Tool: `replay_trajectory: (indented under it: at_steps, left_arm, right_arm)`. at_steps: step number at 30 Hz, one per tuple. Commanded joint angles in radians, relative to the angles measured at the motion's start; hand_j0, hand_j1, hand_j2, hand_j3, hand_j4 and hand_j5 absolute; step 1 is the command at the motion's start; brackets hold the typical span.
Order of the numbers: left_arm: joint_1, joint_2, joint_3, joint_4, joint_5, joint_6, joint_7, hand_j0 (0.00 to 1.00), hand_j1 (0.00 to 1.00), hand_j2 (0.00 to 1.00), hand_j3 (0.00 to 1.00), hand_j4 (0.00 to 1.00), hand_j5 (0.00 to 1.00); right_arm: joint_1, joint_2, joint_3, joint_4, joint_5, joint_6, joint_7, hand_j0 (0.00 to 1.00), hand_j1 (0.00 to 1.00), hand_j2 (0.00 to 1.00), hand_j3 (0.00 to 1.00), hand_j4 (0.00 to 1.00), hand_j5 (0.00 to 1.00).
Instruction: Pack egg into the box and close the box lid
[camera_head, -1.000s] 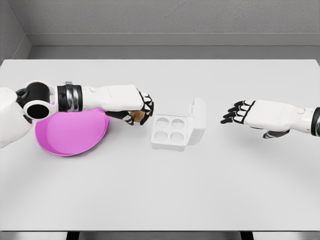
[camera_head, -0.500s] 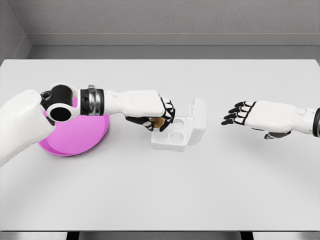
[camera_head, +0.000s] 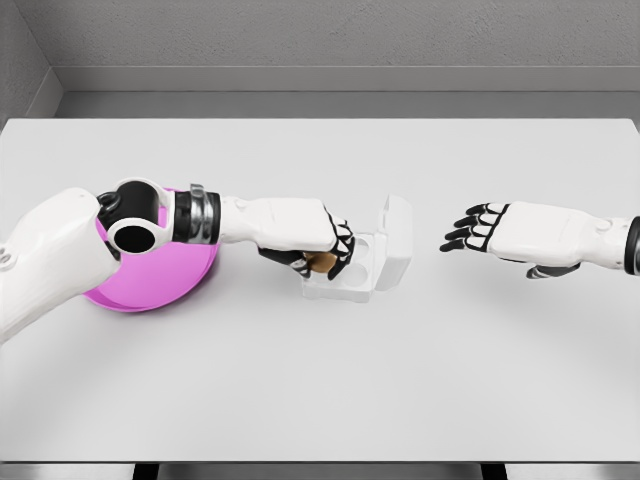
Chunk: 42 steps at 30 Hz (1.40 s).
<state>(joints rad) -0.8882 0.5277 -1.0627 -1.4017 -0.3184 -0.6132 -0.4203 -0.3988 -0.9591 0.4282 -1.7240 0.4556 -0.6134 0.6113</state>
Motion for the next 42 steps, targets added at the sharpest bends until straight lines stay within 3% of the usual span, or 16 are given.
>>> replay_trajectory:
  at_steps: [1, 4, 30, 42]
  left_arm:
    - [0.000, -0.002, 0.000, 0.004, 0.007, 0.002, 0.002, 0.40, 0.40, 0.40, 0.40, 0.40, 0.40]
    - [-0.002, -0.003, 0.000, 0.004, 0.007, 0.002, 0.002, 0.46, 0.46, 0.46, 0.46, 0.46, 0.46]
    - [-0.003, -0.012, -0.013, 0.004, 0.009, 0.002, 0.002, 0.70, 0.70, 0.70, 0.70, 0.70, 0.70]
    - [-0.003, -0.012, -0.013, 0.003, 0.012, 0.002, 0.003, 0.97, 0.97, 0.97, 0.97, 0.97, 0.97]
  right_arm:
    - [0.000, -0.001, 0.000, -0.003, -0.005, 0.003, 0.000, 1.00, 1.00, 1.00, 1.00, 1.00, 1.00]
    - [0.000, -0.006, 0.000, -0.012, -0.005, 0.003, 0.000, 1.00, 1.00, 1.00, 1.00, 1.00, 1.00]
    - [0.012, -0.006, 0.000, -0.022, -0.006, 0.003, 0.000, 1.00, 1.00, 1.00, 1.00, 1.00, 1.00]
    - [0.012, -0.006, 0.000, -0.023, -0.006, 0.003, 0.000, 1.00, 1.00, 1.00, 1.00, 1.00, 1.00]
